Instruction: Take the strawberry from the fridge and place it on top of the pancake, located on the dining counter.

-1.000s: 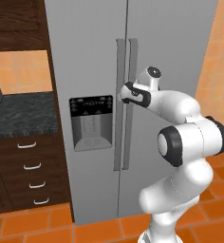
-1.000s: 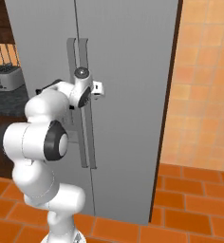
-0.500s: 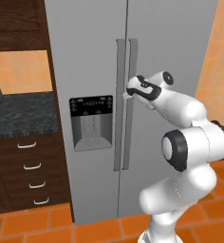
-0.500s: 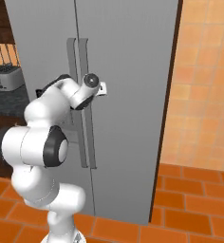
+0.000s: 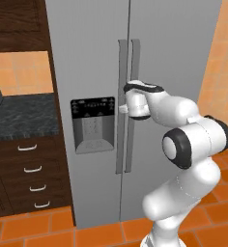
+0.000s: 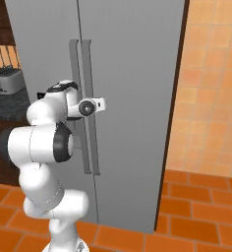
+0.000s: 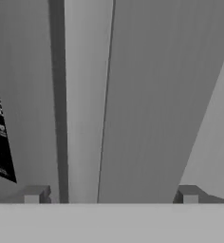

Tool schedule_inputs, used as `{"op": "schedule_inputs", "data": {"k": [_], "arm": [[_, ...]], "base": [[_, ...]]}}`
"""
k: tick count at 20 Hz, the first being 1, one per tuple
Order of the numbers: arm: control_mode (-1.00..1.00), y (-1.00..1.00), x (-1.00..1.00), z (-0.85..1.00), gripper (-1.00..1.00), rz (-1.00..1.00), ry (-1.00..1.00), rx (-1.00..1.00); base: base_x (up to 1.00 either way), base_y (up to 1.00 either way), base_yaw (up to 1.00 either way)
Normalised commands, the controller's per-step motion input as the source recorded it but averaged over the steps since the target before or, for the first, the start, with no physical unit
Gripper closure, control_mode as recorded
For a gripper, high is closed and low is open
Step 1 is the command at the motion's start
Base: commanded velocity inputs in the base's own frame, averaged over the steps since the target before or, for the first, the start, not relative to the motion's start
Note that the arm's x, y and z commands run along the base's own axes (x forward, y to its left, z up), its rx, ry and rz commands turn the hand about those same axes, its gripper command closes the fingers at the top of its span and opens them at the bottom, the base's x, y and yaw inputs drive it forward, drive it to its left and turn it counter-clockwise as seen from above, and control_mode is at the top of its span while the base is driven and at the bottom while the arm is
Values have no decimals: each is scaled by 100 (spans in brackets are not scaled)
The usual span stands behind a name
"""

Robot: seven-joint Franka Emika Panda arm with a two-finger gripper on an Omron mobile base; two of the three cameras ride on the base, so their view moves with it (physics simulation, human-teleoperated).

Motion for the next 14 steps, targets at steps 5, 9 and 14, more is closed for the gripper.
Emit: {"op": "schedule_inputs", "data": {"k": [5,9,14], "arm": [[-100,0,56,0,-100,0,0,5],[-100,1,56,0,100,0,1,1],[-100,-14,-6,1,100,0,1,1]], "base": [[0,0,0],[0,0,0],[0,0,0]]}}
